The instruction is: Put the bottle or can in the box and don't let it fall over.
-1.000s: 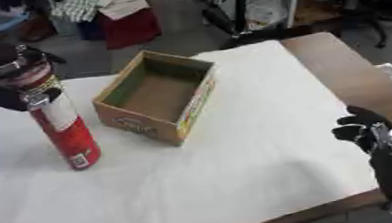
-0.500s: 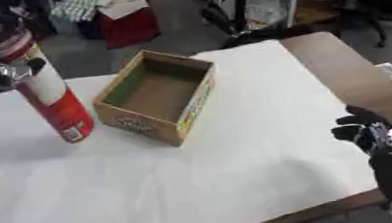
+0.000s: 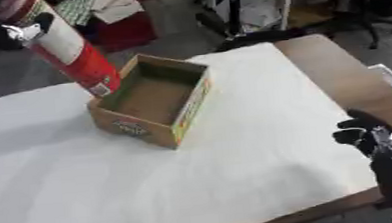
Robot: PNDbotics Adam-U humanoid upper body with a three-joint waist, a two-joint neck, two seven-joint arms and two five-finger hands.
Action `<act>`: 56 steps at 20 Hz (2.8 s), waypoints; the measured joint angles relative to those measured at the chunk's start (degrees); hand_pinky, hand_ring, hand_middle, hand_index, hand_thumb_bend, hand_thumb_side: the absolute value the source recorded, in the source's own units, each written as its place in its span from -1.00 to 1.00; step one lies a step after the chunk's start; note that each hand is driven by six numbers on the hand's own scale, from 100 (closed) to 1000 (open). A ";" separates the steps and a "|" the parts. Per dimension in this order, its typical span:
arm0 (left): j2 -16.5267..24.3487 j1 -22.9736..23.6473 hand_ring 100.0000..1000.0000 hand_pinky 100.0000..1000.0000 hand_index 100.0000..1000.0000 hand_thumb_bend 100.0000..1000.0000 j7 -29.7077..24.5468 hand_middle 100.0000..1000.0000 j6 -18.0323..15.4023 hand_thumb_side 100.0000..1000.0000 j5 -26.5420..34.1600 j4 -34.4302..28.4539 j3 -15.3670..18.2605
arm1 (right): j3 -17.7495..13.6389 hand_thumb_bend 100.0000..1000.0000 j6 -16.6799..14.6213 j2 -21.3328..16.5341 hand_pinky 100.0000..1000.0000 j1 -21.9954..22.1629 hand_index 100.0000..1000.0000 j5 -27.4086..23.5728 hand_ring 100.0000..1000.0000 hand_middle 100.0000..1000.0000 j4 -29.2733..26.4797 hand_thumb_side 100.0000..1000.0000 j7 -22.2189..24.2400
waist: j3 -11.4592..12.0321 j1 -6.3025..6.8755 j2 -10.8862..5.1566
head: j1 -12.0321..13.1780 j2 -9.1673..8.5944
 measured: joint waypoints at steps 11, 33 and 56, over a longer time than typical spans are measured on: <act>-5.63 0.32 0.73 0.67 0.95 -0.08 4.55 0.74 -3.35 0.74 -12.40 6.10 -0.36 | 1.80 -1.00 0.22 0.58 0.40 -2.89 0.60 -0.14 0.24 0.21 -0.20 0.65 1.85 | -4.34 0.91 1.53 | 2.57 -0.95; 1.64 29.86 0.72 0.87 1.00 -0.22 6.40 0.78 4.66 1.00 32.47 -29.37 10.04 | 0.75 -1.00 0.12 0.55 0.40 -1.93 0.60 0.26 0.24 0.20 -0.24 0.65 0.77 | 1.82 0.94 1.53 | -0.21 -0.68; -21.56 56.90 0.47 0.69 1.00 0.00 1.16 0.59 17.60 1.00 43.95 -36.40 18.71 | -0.14 -1.00 -0.18 0.55 0.40 -0.46 0.59 0.64 0.24 0.20 -0.37 0.66 -0.05 | 5.56 0.38 1.75 | 3.32 3.43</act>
